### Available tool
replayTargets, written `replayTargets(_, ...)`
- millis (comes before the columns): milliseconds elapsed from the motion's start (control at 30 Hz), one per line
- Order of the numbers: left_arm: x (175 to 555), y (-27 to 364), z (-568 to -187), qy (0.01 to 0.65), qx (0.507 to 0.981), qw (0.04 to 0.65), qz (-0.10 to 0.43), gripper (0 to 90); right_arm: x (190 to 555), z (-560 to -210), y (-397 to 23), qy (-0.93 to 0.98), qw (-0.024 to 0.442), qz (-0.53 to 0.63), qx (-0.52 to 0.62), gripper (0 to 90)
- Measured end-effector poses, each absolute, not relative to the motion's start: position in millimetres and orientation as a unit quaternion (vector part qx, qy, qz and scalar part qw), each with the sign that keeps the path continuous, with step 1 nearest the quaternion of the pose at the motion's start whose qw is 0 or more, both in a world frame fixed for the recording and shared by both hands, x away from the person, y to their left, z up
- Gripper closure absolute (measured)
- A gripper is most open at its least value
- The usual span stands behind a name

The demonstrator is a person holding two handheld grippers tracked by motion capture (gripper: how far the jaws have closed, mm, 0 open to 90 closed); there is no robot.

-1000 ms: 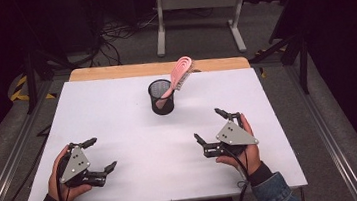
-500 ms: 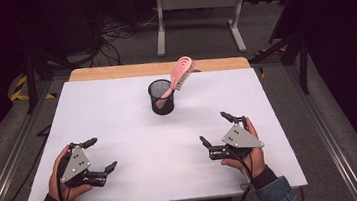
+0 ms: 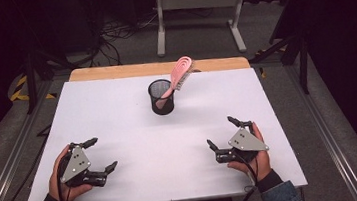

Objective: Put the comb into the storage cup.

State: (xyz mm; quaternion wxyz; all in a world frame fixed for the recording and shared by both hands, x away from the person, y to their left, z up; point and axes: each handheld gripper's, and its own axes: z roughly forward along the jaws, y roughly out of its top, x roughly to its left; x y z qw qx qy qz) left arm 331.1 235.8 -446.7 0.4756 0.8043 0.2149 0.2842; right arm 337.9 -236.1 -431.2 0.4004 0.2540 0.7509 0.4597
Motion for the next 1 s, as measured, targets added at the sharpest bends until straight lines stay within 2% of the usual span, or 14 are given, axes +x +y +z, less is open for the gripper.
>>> replayTargets(567, 331.5, 234.9, -445.1, 0.216, 0.802, 0.477, 0.286, 5.8, 323.0, -444.5, -273.6, 0.744, 0.394, 0.447, 0.302, 3.7)
replayTargets(1000, 330.7, 235.1, -445.3, 0.216, 0.802, 0.475, 0.29, 5.8, 322.5, -445.0, -270.8, 0.748, 0.394, 0.449, 0.289, 3.6)
